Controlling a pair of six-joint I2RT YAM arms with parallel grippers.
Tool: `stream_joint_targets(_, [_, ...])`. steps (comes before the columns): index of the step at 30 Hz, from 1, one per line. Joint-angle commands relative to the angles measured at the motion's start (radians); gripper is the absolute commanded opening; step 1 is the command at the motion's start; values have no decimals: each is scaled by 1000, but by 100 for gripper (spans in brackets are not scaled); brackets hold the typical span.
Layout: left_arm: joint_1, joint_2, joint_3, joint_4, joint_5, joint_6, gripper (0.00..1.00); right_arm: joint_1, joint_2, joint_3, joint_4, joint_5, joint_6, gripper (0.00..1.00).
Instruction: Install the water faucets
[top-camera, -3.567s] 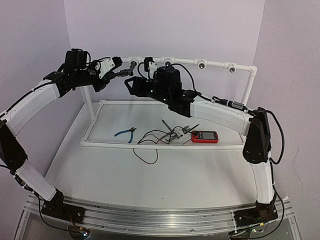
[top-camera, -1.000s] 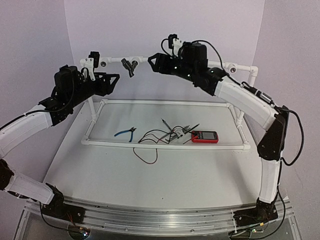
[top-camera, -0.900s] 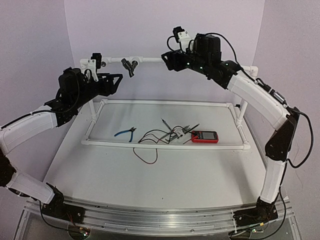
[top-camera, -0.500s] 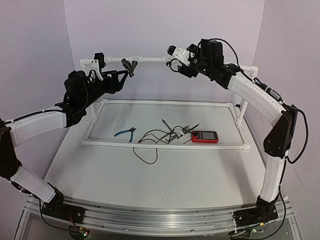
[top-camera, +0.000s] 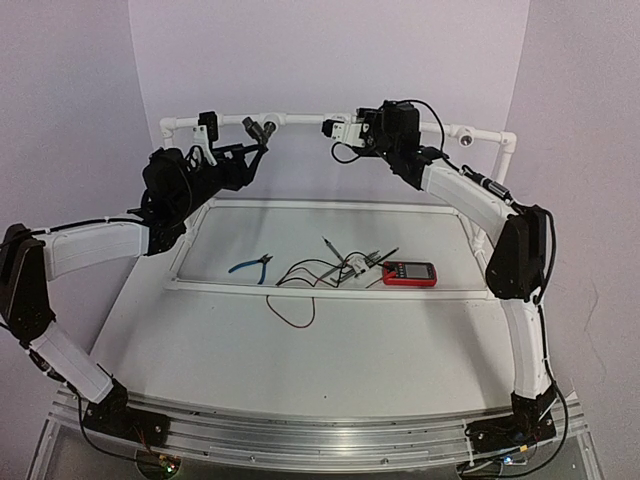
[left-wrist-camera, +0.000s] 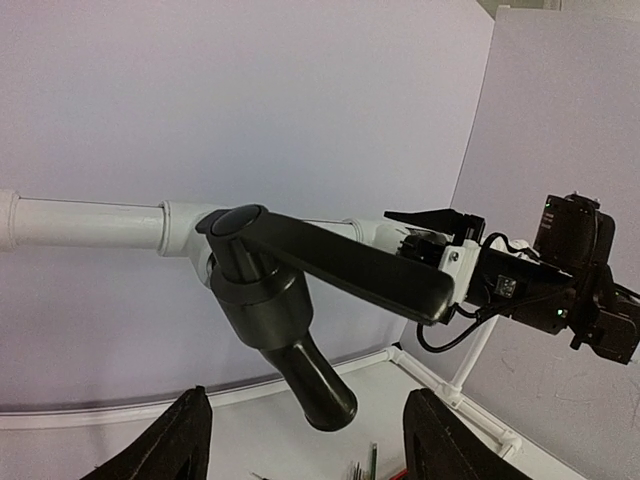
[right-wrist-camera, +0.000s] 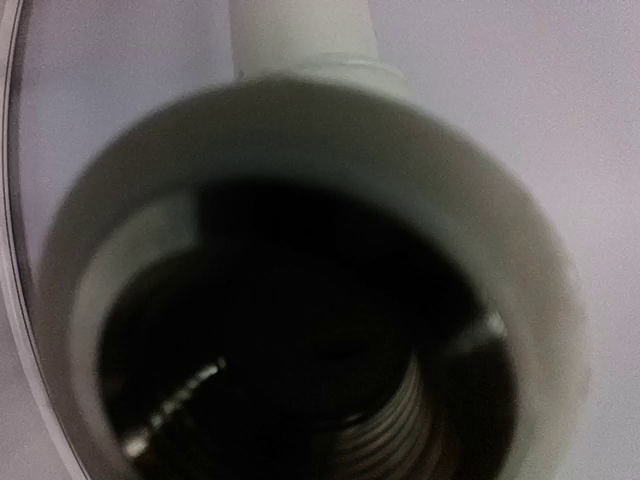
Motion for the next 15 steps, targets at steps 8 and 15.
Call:
stream_joint_targets(8, [2, 96, 119, 166, -11, 14, 62, -2, -45, -45, 135, 23, -15, 26])
stream_joint_targets(15, [-2, 158, 195, 162, -58, 99, 52, -2, -92, -110, 159, 20, 42, 24])
